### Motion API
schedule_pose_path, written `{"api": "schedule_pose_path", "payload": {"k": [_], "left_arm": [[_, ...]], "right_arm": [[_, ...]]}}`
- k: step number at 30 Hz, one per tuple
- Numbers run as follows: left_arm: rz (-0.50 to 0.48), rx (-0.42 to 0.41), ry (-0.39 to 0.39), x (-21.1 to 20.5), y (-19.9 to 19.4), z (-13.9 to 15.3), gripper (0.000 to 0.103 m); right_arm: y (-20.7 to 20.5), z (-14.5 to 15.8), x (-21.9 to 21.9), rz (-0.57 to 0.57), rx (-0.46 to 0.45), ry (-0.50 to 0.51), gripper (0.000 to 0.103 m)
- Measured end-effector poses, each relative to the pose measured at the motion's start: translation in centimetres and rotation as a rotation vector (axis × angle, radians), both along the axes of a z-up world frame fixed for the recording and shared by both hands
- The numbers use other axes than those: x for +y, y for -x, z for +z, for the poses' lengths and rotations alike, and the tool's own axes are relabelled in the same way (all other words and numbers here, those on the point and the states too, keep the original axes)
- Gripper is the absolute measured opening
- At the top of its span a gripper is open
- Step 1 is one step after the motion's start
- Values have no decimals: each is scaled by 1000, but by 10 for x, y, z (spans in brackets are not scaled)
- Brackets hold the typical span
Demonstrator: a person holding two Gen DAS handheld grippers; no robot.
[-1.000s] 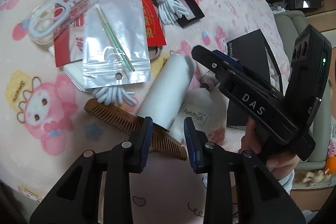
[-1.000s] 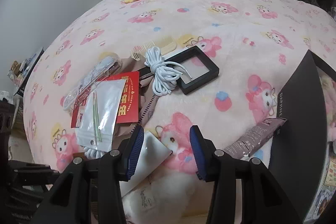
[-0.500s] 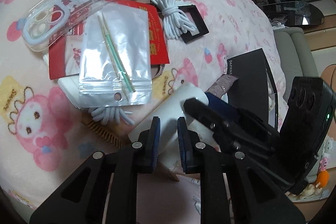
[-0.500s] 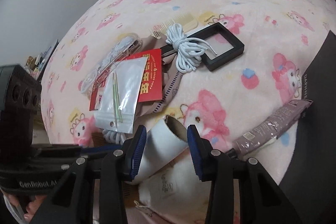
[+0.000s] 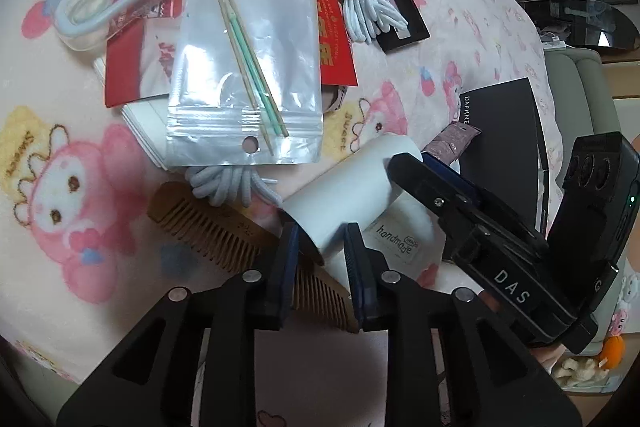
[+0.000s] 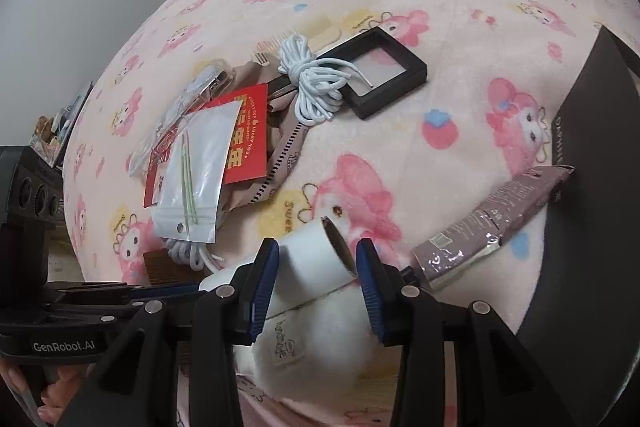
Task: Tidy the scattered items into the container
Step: 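Grasp the white lint roller with the right gripper, then carry the white lint roller over the black box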
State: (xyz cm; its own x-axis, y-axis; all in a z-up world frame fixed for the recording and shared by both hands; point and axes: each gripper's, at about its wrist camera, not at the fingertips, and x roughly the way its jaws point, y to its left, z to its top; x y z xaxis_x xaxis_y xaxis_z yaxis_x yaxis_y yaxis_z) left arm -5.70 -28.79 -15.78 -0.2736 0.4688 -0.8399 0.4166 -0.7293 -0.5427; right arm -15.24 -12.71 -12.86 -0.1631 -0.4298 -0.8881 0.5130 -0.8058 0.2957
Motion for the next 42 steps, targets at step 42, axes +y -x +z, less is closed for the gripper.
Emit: {"api": "schedule_pose_path", "payload": {"k": [42], "left_arm": [[-367,349,-1,263,90,93,36]], "right_arm": [[-15,100,270,-312,139,89,35]]}}
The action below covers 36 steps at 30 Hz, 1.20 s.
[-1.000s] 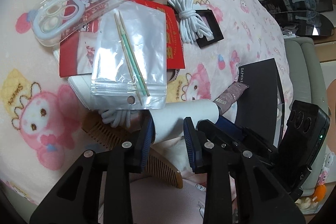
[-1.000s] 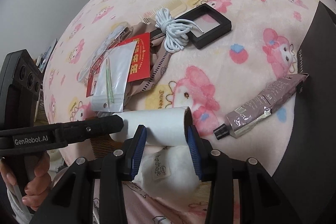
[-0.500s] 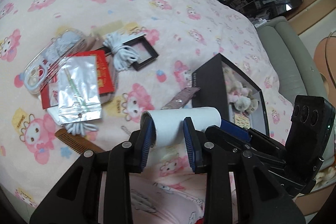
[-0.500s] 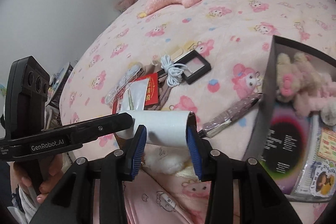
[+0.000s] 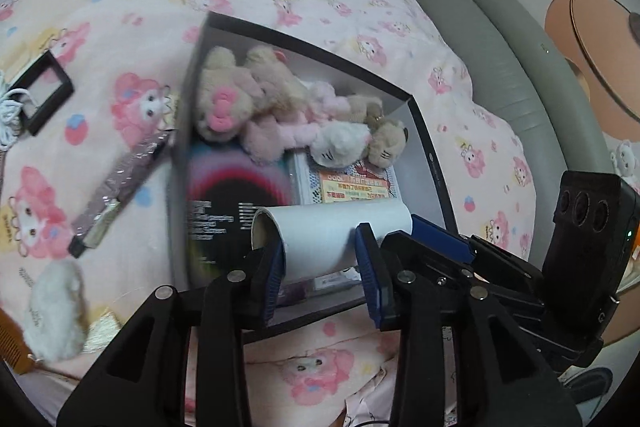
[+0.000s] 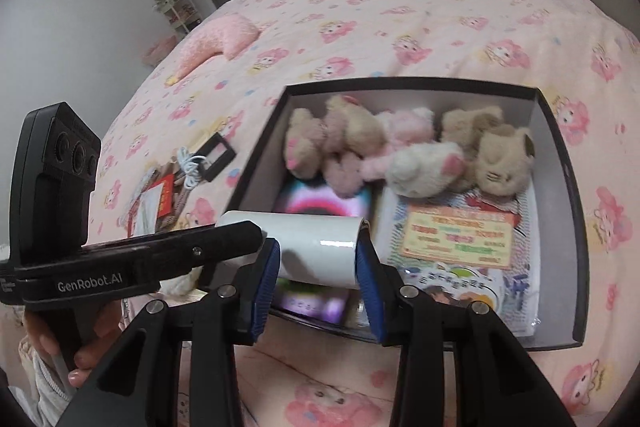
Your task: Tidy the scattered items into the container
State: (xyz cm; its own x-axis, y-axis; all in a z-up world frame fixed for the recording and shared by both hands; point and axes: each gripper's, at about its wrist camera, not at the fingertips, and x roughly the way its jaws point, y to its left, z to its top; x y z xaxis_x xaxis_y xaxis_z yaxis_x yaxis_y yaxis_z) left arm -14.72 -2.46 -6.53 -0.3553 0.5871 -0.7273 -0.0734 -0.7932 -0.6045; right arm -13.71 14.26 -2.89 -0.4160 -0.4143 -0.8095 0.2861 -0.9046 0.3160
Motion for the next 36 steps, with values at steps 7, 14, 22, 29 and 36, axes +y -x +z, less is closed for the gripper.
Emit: {"api": "schedule_pose_path", "payload": {"k": [7,14,22,29,36], "left_arm": [[-69,-80,11,49,33,-27,36],[-74,-121,69,72,56,-40,34],[107,-55,47,26,34,-30,32],[73,-127,78,45,44,-47,25],[16,-110,-11,67,53,-47,24]], "right_arm": [[18,-26,54,-124,-90,8,35],[31,-42,86,-263,-62,-47,35],[19,-27,83,-225,-6,8,35],[17,-37,63,-199,-2,-115,33],[30,-50,68,-234,-39,-124,33]]}}
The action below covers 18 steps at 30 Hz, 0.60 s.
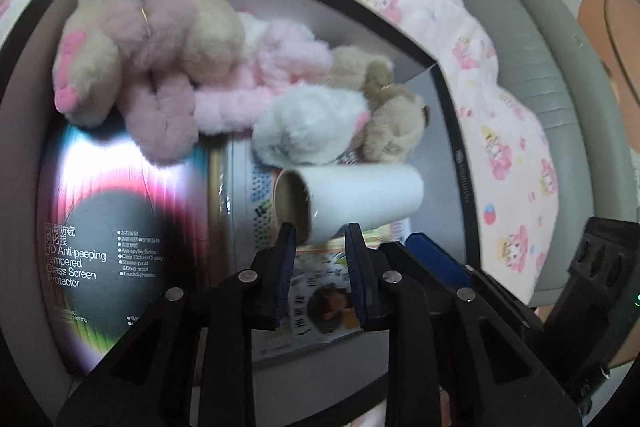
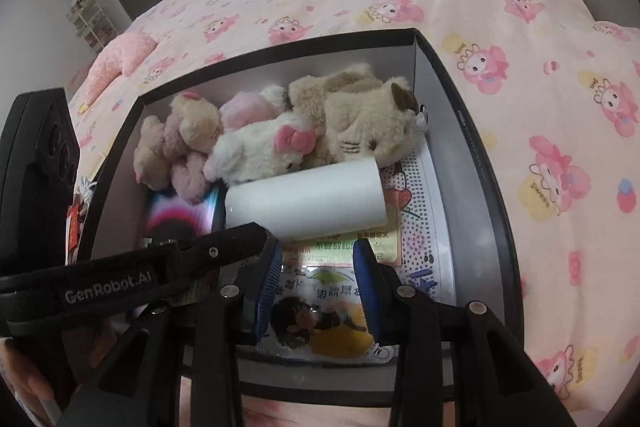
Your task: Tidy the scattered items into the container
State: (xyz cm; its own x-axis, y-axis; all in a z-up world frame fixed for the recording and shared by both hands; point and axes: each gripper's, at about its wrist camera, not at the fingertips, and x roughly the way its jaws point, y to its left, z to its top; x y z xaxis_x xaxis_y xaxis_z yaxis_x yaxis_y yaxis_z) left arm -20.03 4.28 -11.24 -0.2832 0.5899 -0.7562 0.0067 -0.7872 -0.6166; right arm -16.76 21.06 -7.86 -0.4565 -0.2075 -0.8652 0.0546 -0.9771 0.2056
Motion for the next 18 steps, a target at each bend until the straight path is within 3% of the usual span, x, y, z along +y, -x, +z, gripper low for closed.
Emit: {"api": "schedule_pose_path", "payload": {"k": [3,6,10,18], "left_arm": [[82,35,21,-20,-6,8,24],[110,2,54,-26,2,1,21],[76,-42,59,-13,13,-8,18],[-13,-51,49,23,25,-9,19]], "right_arm": [[-1,8,6,-30,35,20,33],[1,9,6,-46,40,9,33],[6,3,6,-53,16,-8,33],[8,-8,7,-45,-34,17,33]]}}
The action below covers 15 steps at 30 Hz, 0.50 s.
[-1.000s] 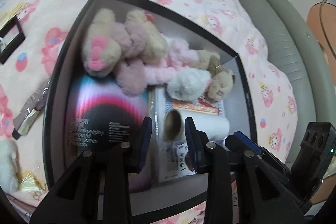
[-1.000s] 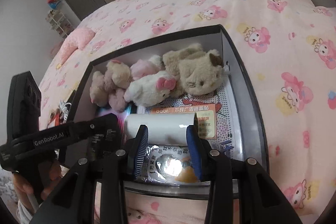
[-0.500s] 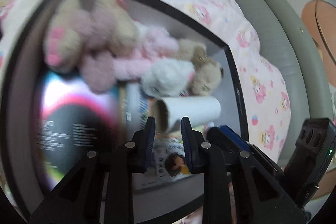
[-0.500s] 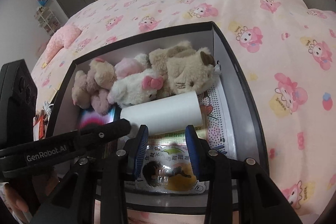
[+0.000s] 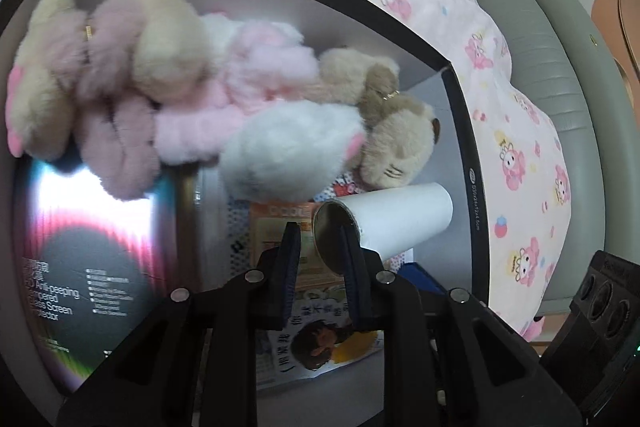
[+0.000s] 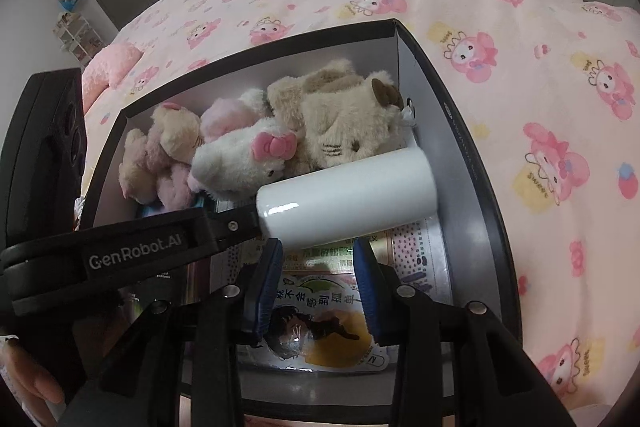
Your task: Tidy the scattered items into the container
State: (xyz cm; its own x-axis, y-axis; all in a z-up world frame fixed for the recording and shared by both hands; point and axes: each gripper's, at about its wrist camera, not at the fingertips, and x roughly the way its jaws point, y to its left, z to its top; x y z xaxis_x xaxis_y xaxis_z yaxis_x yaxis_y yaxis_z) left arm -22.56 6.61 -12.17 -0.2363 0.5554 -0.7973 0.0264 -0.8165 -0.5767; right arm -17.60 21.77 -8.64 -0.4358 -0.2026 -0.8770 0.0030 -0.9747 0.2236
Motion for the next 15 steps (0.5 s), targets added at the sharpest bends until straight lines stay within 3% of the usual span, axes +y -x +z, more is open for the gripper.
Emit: {"api": "schedule_pose_path", "payload": {"k": [4,10,15], "left_arm": [[31,22,2,-12,-11,4,19],[29,-10,-7,-5,-3,-2,18],[-2,-13,6,16,10,0,17]], "right_arm": [[0,-2,4,-21,-11,17,33],[-1,0,6,-52,0,-53,33],[6,-13,13,-66,-58,4,33]]}}
